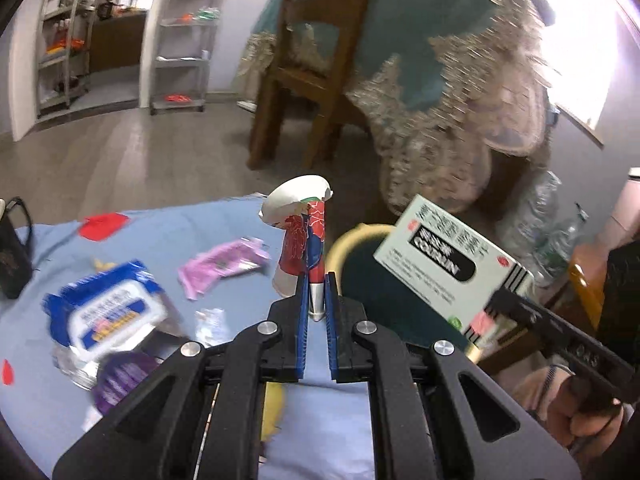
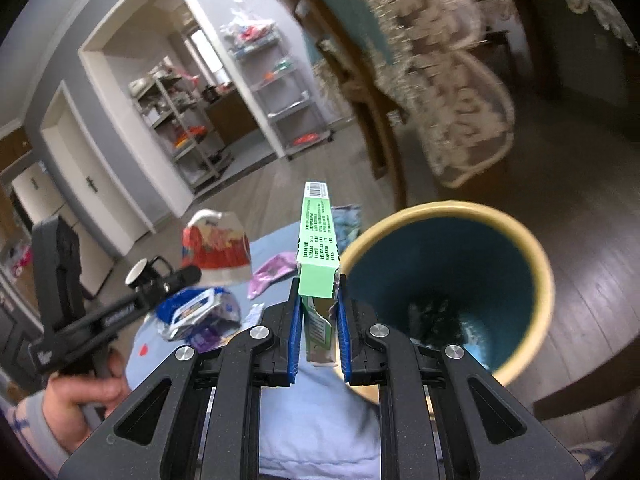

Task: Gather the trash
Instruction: 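Carry the medicine box and red-white tube over the bin and open both grippers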

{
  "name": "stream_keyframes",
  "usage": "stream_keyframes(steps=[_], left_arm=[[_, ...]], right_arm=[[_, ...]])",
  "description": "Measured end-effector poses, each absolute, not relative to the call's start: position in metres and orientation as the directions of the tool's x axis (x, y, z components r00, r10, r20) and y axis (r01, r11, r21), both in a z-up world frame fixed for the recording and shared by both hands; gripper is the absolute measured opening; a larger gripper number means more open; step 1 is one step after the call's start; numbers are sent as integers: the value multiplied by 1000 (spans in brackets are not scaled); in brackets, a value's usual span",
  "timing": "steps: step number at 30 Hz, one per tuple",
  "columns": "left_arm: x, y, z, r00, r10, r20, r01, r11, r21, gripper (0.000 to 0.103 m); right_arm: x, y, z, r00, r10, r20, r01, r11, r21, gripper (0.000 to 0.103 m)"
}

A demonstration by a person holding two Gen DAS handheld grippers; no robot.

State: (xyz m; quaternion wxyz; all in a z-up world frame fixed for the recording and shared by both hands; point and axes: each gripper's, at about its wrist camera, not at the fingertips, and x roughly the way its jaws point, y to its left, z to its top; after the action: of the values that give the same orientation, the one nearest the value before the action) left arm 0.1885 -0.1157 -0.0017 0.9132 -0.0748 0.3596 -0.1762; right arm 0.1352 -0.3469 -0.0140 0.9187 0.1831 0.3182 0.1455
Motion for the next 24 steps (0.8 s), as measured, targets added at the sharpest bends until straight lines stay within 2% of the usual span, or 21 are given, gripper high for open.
stream_keyframes(steps=[10, 24], left_arm=[[187, -193, -13, 574, -486, -659, 418, 866, -274, 7], [219, -233, -60, 432, -532, -728, 387, 839, -384, 8]], right_arm=[[128, -377, -20, 791, 290, -539, -21, 893, 450, 17], [133, -403, -34, 785, 223, -578, 105, 872, 478, 18]])
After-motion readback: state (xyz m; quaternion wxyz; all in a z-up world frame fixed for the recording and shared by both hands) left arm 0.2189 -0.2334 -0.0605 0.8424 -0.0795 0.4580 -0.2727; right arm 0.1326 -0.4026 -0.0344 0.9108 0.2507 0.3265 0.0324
